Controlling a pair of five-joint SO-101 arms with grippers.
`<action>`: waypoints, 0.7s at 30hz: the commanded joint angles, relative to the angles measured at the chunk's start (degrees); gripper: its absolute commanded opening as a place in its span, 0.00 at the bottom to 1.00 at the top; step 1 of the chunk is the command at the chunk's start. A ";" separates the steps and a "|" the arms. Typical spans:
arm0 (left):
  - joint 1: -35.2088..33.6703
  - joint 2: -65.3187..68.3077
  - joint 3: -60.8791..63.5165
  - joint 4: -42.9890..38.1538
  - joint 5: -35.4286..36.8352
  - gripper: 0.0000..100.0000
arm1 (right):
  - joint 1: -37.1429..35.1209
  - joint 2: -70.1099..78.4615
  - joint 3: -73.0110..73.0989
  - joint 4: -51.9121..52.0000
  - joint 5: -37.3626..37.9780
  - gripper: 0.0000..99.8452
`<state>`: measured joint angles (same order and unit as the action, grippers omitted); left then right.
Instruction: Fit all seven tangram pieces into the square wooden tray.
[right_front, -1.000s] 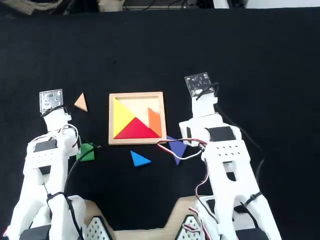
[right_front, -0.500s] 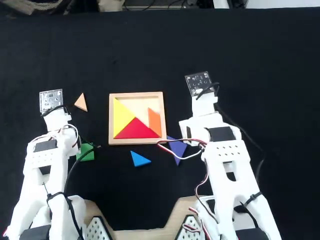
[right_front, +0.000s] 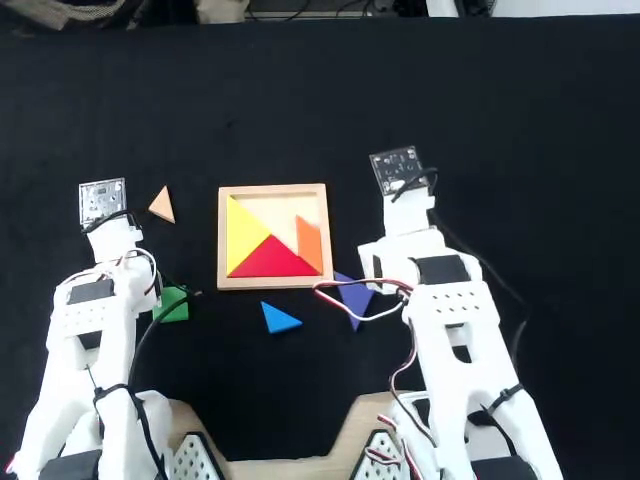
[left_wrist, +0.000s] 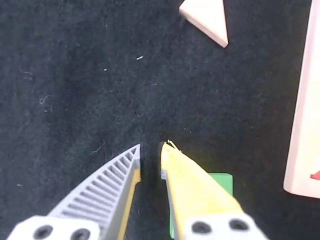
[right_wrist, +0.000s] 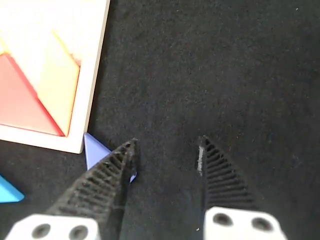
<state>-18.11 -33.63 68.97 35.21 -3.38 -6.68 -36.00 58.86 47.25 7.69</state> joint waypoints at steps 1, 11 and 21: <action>-0.31 -0.62 -2.24 -0.79 -0.09 0.08 | 0.53 -1.54 -0.40 -1.49 -0.26 0.19; -0.31 -0.62 -2.24 -0.79 -0.09 0.08 | 0.53 -1.71 1.98 -5.27 -0.18 0.19; -0.22 -0.62 -2.07 -0.79 -0.09 0.08 | 0.44 -1.71 1.98 -4.66 -0.09 0.19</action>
<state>-18.11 -33.63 68.97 35.21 -3.38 -6.68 -36.00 61.05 43.03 7.69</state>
